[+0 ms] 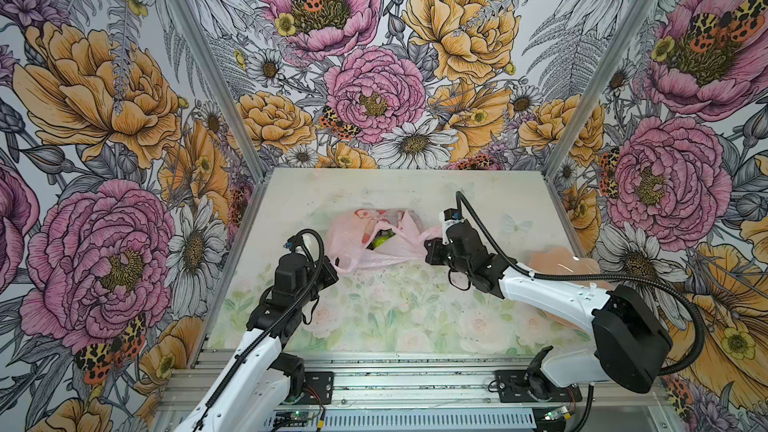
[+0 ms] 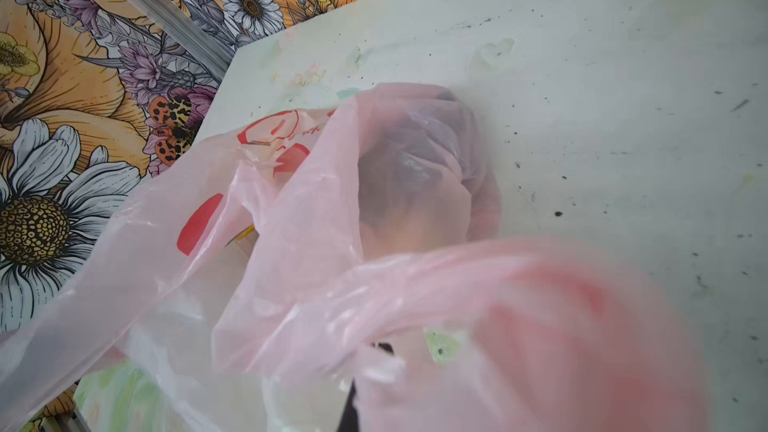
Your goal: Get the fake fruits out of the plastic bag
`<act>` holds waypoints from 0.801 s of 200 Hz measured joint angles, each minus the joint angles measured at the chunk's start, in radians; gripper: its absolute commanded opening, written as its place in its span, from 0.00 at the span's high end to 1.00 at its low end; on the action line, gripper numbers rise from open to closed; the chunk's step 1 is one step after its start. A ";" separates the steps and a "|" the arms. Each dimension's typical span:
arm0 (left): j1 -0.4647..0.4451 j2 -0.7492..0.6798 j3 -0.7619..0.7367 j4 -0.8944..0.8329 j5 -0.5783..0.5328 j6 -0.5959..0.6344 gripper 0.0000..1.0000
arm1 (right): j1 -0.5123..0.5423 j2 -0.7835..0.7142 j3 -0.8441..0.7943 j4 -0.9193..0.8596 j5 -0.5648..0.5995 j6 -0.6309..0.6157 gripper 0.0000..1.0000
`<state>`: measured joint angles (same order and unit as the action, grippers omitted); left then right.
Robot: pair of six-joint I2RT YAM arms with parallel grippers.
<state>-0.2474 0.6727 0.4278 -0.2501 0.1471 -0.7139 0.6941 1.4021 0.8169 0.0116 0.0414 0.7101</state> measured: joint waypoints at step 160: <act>-0.926 0.083 0.561 -0.505 -0.633 0.122 0.42 | 0.049 -0.047 0.129 0.024 0.079 -0.031 1.00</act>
<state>-1.1732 0.7559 0.9886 -0.7551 -0.4858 -0.5919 0.7433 1.3552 0.9459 0.0353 0.1200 0.6796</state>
